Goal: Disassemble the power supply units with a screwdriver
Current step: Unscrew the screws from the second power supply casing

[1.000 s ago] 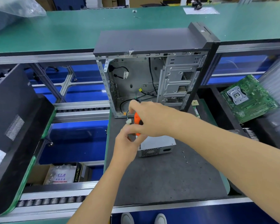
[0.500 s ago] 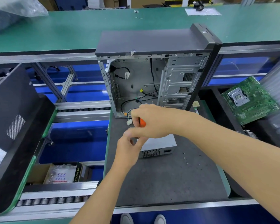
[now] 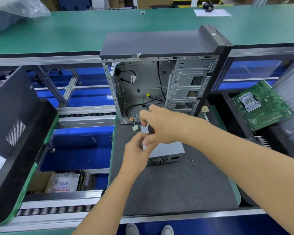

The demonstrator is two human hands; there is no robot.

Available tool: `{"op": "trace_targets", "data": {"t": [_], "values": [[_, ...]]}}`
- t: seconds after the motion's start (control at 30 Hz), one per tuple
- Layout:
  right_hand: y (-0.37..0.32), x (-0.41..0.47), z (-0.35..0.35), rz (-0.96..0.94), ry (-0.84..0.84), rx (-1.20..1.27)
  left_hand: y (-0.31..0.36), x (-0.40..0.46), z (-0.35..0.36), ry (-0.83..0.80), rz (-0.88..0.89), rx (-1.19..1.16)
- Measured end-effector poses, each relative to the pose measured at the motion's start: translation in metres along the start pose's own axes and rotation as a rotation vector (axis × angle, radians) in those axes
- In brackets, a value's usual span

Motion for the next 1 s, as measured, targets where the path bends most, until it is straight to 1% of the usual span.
{"op": "trace_targets", "data": {"t": [0.1,0.17,0.2,0.23,0.3,0.4,0.43,0.5,0.57,0.6,0.63,0.7,0.77,0.8,0.87,0.9,0.93,1.0], "values": [[0.001,0.001,-0.007,0.123,0.148,-0.068,0.004,0.004,0.003,0.064,0.01,0.02],[-0.003,0.003,-0.011,0.117,0.235,-0.174,0.005,0.003,0.005,0.092,0.011,-0.014],[-0.005,0.003,-0.01,0.081,0.246,-0.187,0.003,0.002,0.004,0.101,-0.006,-0.034],[-0.007,0.004,-0.008,0.028,0.232,-0.163,0.0,0.001,0.002,0.105,-0.026,-0.056],[-0.008,0.002,-0.005,-0.073,0.151,-0.062,-0.003,-0.002,0.001,0.071,-0.027,-0.088],[-0.007,0.0,-0.002,-0.123,0.053,-0.022,0.0,-0.004,0.001,0.009,0.018,-0.05],[-0.006,0.0,-0.001,-0.108,0.054,-0.024,0.0,-0.004,0.0,0.012,0.024,-0.038],[-0.001,0.002,-0.002,-0.003,0.095,-0.01,0.0,-0.002,0.0,0.047,0.027,-0.029],[0.004,0.003,-0.007,0.124,0.181,0.004,-0.002,-0.001,0.0,0.085,-0.003,-0.033],[0.003,0.003,-0.008,0.151,0.226,-0.026,-0.003,0.0,0.001,0.094,-0.019,-0.032],[0.001,0.004,-0.009,0.143,0.26,-0.063,-0.005,0.0,0.002,0.097,-0.026,-0.026],[-0.007,0.005,-0.007,0.03,0.265,-0.072,-0.007,-0.001,-0.001,0.105,-0.034,-0.044],[-0.013,0.003,-0.002,-0.115,0.187,0.001,-0.01,-0.002,-0.001,0.074,-0.029,-0.077],[-0.014,0.002,0.0,-0.153,0.124,0.045,-0.009,-0.003,0.0,0.036,-0.014,-0.076],[-0.013,0.0,0.005,-0.165,0.012,0.106,-0.007,-0.004,0.003,-0.029,0.017,-0.024],[-0.012,-0.001,0.006,-0.159,-0.012,0.115,-0.007,-0.004,0.003,-0.031,0.015,-0.003],[-0.012,-0.001,0.006,-0.138,-0.002,0.103,-0.008,-0.002,0.002,-0.013,-0.005,0.006],[-0.01,0.0,0.001,-0.057,0.091,0.013,-0.015,0.001,-0.001,0.053,-0.076,0.0]]}}
Point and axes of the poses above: each hand's wrist, its own x-axis towards the middle knuckle, its own z-axis out of the palm, y = z × x, the point moved 8 cm from there along x, towards the middle knuckle, and after that the axes turned 12 degrees about z, right-handed, at the moved point
